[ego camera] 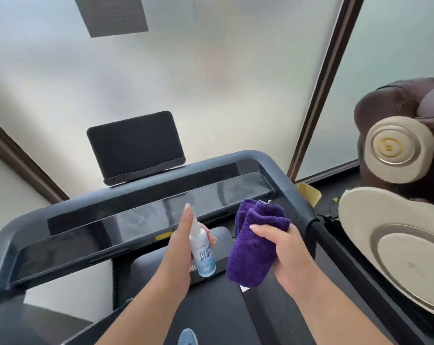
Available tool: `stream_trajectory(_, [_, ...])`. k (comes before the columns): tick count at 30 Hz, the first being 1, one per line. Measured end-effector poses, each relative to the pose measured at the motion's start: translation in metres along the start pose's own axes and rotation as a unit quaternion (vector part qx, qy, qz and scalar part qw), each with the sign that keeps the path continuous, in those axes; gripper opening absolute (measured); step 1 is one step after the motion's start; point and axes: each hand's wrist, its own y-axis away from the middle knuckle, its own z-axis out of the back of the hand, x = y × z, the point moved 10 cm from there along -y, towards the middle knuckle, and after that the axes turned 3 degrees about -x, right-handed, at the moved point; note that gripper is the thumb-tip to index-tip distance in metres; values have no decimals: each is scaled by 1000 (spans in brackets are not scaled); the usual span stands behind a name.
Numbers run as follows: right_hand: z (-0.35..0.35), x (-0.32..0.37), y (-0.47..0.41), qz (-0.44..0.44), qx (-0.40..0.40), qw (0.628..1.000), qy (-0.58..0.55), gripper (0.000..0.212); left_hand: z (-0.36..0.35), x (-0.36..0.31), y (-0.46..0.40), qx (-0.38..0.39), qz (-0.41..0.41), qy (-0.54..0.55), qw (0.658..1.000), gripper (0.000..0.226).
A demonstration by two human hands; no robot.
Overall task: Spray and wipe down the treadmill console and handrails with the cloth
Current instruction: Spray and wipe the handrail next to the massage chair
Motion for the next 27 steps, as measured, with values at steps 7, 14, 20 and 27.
stream_trajectory(7, [-124,-10,-59,2,27,998,60,39,85,-48,-62,-45,-33,25,998,77])
stream_trajectory(14, [-201,-34,-97,12,12,992,121,41,165,-74,-95,-115,-79,44,989,72])
stream_trajectory(20, [-215,-52,-120,49,-48,963,261,36,206,-72,-105,-166,-117,26,979,76])
stream_trajectory(27, [-214,-76,-155,23,-88,899,429,23,225,-61,-111,-236,-141,4,962,80])
